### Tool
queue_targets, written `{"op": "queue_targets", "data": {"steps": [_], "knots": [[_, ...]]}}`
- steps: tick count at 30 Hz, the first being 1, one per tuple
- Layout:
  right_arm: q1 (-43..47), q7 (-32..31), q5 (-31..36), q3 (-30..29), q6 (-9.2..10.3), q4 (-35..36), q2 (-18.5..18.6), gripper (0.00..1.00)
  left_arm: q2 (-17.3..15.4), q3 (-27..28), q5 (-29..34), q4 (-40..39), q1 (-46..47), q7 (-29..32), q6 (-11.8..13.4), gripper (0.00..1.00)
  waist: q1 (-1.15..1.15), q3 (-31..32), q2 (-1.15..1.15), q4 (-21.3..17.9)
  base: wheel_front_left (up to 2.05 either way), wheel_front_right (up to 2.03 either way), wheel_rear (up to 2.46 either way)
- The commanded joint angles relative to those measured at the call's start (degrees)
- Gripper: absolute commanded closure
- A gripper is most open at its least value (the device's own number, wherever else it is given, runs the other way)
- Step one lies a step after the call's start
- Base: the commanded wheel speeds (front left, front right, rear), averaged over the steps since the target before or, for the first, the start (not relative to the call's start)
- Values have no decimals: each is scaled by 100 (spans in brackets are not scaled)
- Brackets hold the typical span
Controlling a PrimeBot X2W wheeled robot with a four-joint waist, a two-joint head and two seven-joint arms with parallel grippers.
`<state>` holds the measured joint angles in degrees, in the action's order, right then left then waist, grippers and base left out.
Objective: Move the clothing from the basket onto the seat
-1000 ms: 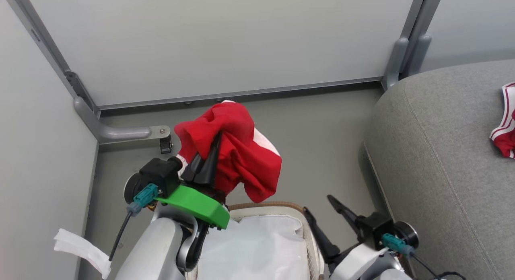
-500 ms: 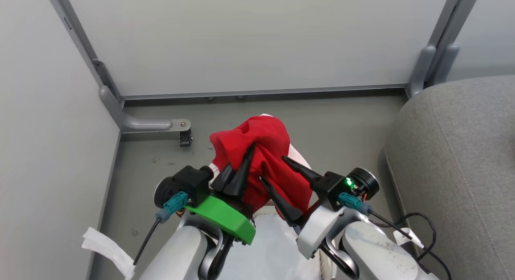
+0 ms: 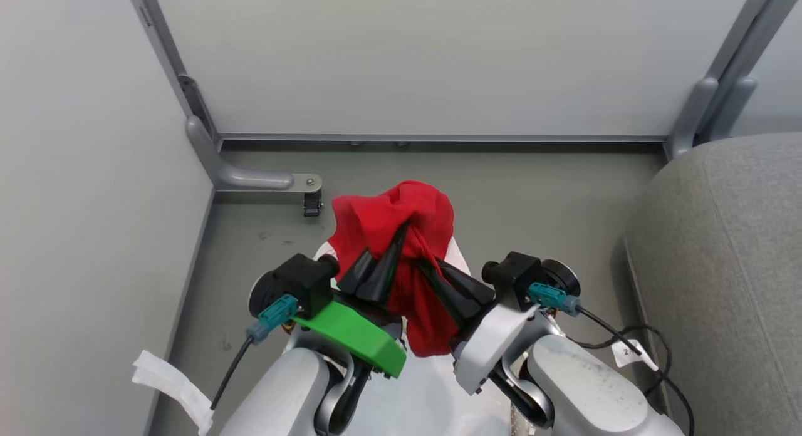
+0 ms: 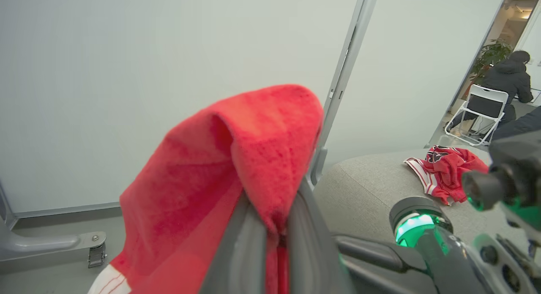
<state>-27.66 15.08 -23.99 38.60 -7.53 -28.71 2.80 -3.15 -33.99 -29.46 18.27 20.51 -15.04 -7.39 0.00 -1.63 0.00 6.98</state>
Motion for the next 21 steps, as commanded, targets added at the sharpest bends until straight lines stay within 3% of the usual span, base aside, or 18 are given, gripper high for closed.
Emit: {"op": "queue_targets", "data": {"steps": [1, 6, 21], "knots": [[155, 12, -24, -52, 8, 52, 32, 100, 2, 73, 74, -46, -52, -21, -19, 0, 0, -39, 0, -153, 0, 0, 0], [396, 12, 49, -300, 8, 279, 25, 100, 6, 284, 296, -86, -205, -14, -18, 0, 0, -99, 0, -650, 0, 0, 0], [1020, 12, -23, -783, 7, 1017, 20, 100, -25, 676, 653, -81, -336, -13, -19, 0, 0, -429, 0, -3152, 0, 0, 0]]}}
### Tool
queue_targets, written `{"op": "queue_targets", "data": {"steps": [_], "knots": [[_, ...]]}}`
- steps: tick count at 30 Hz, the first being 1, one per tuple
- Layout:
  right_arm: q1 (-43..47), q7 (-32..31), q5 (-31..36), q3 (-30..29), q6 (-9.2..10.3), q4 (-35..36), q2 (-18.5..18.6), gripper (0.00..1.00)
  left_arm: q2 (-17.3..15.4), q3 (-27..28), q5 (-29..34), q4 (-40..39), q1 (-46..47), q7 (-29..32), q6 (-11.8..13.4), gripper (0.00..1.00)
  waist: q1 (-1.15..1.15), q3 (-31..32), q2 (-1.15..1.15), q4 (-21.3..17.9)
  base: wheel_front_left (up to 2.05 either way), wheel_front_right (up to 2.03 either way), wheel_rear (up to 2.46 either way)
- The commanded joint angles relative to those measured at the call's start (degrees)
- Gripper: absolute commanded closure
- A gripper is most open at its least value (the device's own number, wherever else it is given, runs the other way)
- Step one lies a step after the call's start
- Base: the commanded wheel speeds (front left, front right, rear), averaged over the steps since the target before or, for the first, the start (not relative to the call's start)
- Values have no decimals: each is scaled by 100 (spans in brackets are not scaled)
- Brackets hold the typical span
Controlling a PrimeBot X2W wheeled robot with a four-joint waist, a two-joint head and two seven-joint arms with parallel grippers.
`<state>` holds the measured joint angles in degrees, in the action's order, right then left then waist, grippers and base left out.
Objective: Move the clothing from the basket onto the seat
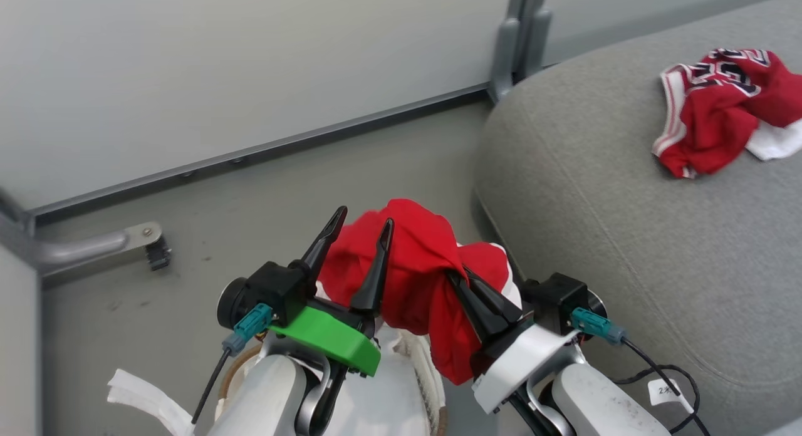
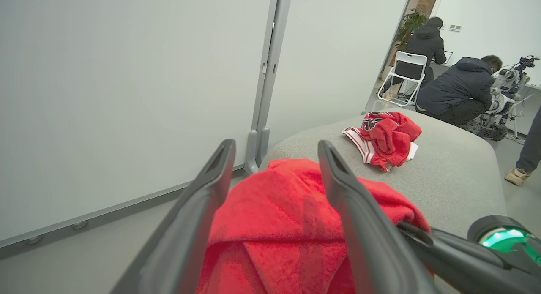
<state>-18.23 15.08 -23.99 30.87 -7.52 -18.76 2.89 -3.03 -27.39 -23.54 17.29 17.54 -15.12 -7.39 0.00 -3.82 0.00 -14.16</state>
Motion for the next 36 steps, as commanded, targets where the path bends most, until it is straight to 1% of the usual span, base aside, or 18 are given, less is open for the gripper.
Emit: {"op": "queue_targets", "data": {"steps": [1, 3, 5, 15, 21, 25, 28, 32, 36], "knots": [[105, 13, -27, -20, 6, 66, 11, 100, -40, 17, 63, 32, -38, -4, -19, 0, 0, -225, 0, -1204, 0, 0, 0], [151, 12, -26, -68, 6, 157, 8, 100, -49, 0, 56, 54, -40, -4, -19, 0, 0, -252, 0, -1487, 0, 0, 0], [236, 12, 12, -241, 7, 262, 14, 100, -48, -134, 21, 93, 34, -3, -19, 0, 0, -333, 0, -1630, 0, 0, 0], [814, 12, 188, -1211, 6, 969, 4, 100, -162, -970, -379, 435, 601, -4, -19, 0, 0, -587, 0, -1790, 3, 3, 3], [908, 12, 320, -1472, 6, 1131, 11, 100, -307, -1043, -560, 392, 600, -4, -19, 0, 0, -681, 0, -1783, 16, 16, 16], [351, 12, 714, -1649, 6, 1097, 7, 100, -461, -1044, -564, 343, 556, -4, -19, 0, 0, -867, 0, -1791, 5, 5, 5], [-273, 12, 973, -1861, 7, 1052, 218, 100, -592, -1045, -524, 309, 575, -4, -19, 0, 0, -1067, 0, -1797, 0, 0, 0], [-1345, 12, 1192, -2000, 7, 918, 735, 100, -792, -930, -436, 217, 577, -4, -19, 0, 0, -1364, 0, -1798, 0, 0, 0], [-2478, 12, 1420, -2189, 7, 541, 1330, 100, -998, -800, -311, 51, 567, -4, -19, 0, 0, -1703, 0, -1803, 0, 0, 0]]}}
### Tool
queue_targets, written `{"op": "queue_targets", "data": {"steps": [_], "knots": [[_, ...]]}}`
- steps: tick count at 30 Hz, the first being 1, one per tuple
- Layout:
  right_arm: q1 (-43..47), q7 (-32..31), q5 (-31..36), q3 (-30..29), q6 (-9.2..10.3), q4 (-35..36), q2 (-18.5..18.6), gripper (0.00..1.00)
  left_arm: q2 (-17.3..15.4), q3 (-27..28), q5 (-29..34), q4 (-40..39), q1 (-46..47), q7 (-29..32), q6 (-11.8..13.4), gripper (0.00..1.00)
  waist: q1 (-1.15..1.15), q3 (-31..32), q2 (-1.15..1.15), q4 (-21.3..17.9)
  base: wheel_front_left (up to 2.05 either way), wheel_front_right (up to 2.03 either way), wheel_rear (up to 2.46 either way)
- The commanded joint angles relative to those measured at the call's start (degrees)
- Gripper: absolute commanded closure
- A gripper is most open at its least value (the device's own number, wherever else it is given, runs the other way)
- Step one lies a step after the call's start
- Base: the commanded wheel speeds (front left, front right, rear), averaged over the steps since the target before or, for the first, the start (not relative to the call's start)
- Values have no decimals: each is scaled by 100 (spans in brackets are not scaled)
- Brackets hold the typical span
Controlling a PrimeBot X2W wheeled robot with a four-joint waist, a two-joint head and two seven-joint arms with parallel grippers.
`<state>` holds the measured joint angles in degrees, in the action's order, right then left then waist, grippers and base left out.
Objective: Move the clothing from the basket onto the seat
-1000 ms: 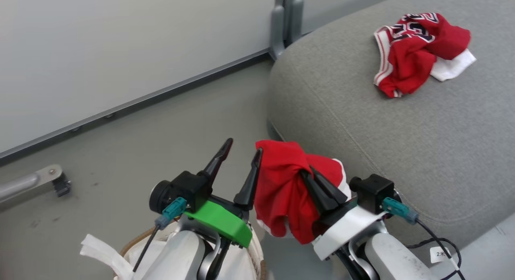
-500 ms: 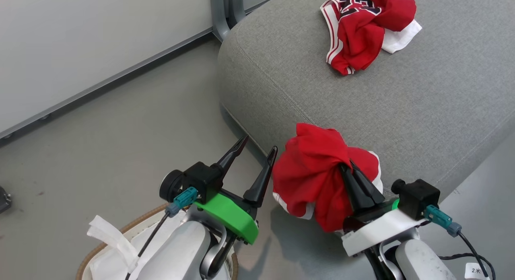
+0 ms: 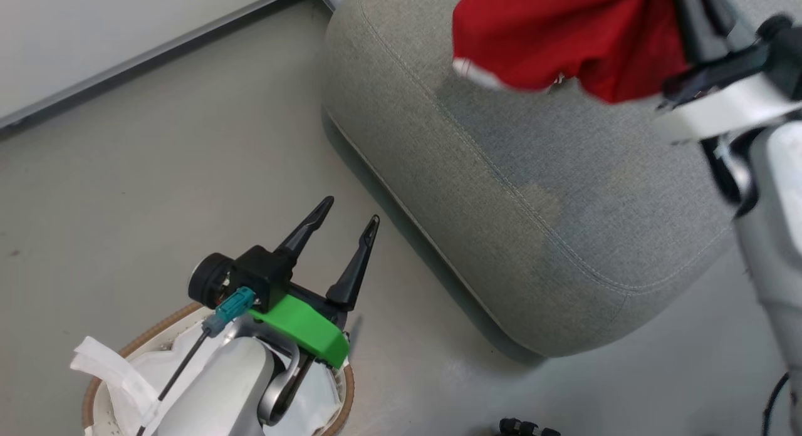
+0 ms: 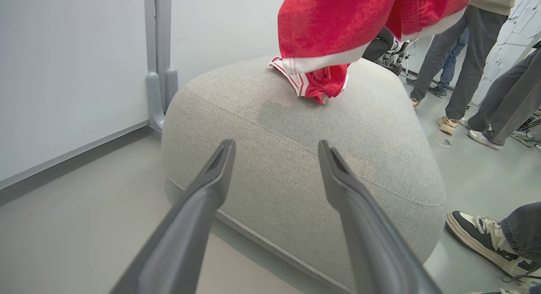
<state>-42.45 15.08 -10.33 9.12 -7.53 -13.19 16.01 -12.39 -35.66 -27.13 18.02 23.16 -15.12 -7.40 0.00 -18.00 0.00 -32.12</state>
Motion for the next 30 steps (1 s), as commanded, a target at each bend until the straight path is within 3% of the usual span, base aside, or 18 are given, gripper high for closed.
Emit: {"op": "queue_targets", "data": {"steps": [1, 8, 15, 21, 28, 29, 30], "knots": [[-370, 12, 126, -59, 8, -165, 157, 100, -130, 64, 88, -62, 12, -4, -17, 0, 0, -389, 0, -8, 0, 0, 0], [-1885, -36, 704, -826, 8, -1601, 858, 100, -394, 59, 195, -314, 277, -4, -17, 0, 0, -1071, 0, 328, 0, 0, 0], [-2471, -239, 1159, -1670, 8, -2796, 1176, 100, -538, -104, 159, -431, 652, -4, -18, 0, 0, -1678, 0, 862, 0, 0, 0], [-2341, -89, 1276, -2194, 8, -3401, 895, 100, -703, -63, 133, -478, 855, -4, -17, 0, 0, -2080, 0, 1150, 0, 0, 0], [-1770, 9, 1339, -2623, 8, -3903, 564, 100, -639, 58, 82, -479, 827, -4, -18, 0, 0, -2136, 0, 1350, 0, 0, 0], [-1644, 6, 1370, -2625, 8, -3935, 517, 91, -617, 91, 83, -465, 795, -4, -18, 0, 0, -2100, 0, 1362, 0, 0, 0], [-1510, 10, 1403, -2642, 8, -3877, 492, 51, -587, 124, 82, -445, 746, -4, -18, 0, 0, -2055, 0, 1369, 0, 0, 0]]}}
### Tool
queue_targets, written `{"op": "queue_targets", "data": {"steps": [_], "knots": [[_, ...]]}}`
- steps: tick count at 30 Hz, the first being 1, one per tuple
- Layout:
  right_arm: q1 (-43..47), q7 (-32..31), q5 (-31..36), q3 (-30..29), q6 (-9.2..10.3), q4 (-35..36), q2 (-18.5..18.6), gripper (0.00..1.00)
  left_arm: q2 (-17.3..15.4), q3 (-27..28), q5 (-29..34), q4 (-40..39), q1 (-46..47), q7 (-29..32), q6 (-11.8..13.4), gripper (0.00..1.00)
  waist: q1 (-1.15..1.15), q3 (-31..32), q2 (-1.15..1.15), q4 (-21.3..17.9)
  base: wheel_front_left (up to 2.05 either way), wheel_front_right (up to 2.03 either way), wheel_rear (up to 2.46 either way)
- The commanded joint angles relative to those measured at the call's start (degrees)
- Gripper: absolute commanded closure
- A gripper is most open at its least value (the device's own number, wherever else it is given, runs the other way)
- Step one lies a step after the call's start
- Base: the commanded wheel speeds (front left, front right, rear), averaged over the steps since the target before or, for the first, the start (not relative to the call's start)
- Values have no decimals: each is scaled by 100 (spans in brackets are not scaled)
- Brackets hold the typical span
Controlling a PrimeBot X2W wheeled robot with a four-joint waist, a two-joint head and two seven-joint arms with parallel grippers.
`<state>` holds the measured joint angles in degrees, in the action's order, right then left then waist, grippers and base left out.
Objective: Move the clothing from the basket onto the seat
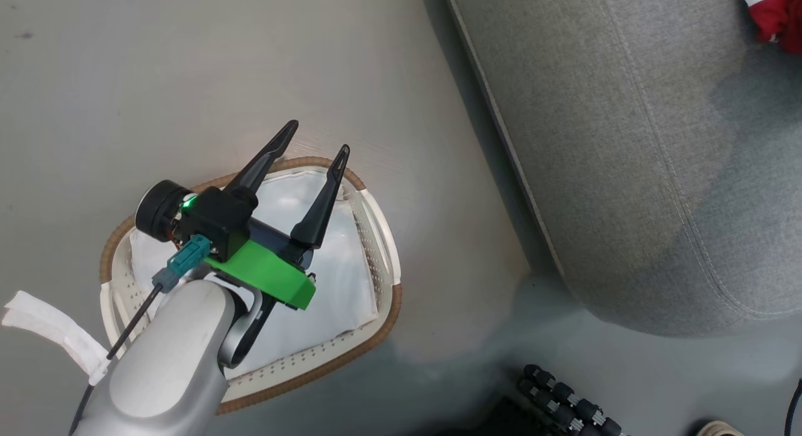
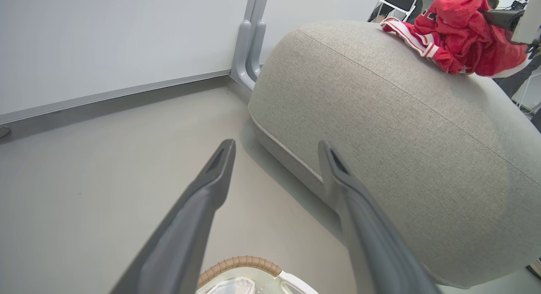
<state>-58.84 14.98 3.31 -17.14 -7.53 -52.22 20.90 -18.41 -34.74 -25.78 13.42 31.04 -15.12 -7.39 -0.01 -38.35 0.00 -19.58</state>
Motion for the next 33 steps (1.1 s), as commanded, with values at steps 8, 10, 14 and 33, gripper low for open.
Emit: {"op": "queue_targets", "data": {"steps": [8, 10, 14, 33], "knots": [[1099, 25, -215, -19, 8, 1182, -373, 0, 254, 283, -55, 127, -339, -4, -19, 0, 1, 549, 0, 131, 0, 0, 0], [1365, 26, -286, 83, 8, 1554, -439, 0, 322, 401, -47, 144, -458, -4, -19, 0, 1, 759, 0, 145, 0, 0, 0], [1850, 25, -533, 459, 8, 2200, -582, 0, 456, 670, -6, 235, -759, -4, -19, 0, 1, 1205, 0, 209, 0, 0, 0], [3500, 27, -1238, 2034, 8, 3144, -1565, 0, 1240, 2912, 939, 435, -2032, -4, -19, 0, 1, 2638, 0, 1431, 0, 0, 0]]}}
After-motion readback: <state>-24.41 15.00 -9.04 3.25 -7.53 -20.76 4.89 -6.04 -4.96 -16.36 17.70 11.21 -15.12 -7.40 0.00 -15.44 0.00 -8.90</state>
